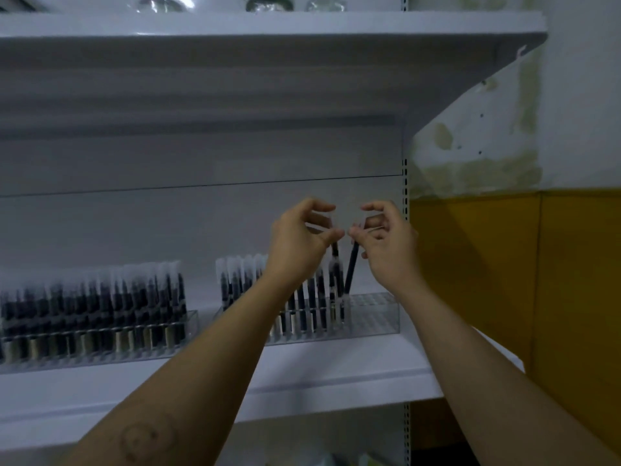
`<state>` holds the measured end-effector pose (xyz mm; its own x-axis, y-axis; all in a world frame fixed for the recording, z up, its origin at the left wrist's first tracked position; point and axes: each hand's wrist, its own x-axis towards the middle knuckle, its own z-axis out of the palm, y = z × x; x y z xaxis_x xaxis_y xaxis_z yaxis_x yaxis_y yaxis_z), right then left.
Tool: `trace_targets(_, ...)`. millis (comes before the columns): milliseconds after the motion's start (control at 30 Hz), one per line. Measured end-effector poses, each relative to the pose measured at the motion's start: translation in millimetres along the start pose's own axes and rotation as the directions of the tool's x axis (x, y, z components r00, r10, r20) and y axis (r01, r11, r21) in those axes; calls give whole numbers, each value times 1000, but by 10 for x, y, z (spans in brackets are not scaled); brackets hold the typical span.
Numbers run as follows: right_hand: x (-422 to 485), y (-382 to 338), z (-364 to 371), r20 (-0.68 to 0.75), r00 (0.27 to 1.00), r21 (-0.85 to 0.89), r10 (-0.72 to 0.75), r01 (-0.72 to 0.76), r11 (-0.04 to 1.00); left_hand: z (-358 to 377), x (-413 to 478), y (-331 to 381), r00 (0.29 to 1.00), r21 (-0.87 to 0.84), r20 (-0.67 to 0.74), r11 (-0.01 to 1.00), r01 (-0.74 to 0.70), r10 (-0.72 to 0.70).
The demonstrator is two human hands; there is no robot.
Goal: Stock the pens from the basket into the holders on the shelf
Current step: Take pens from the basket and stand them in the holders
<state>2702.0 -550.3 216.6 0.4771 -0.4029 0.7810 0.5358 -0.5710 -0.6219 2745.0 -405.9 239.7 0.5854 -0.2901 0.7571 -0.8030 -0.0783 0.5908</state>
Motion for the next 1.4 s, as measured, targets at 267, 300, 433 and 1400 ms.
trace_targets(267,151,328,101,-9,999,5,45,-45,999,191,212,-320,999,137,37,990,-33,28)
trace_targets(300,150,357,122,2,999,4,49,-49,999,195,210,-351,999,146,44,989,-32,26)
trace_targets(433,112,489,199,65,997,-74,49,-44,996,198,194,-414,993,252,94,963,-91,70)
trace_targets(1400,-548,103,-59,304,949,-465,87,68,883,-149,-486,-344,955,701,174,651,-292,241)
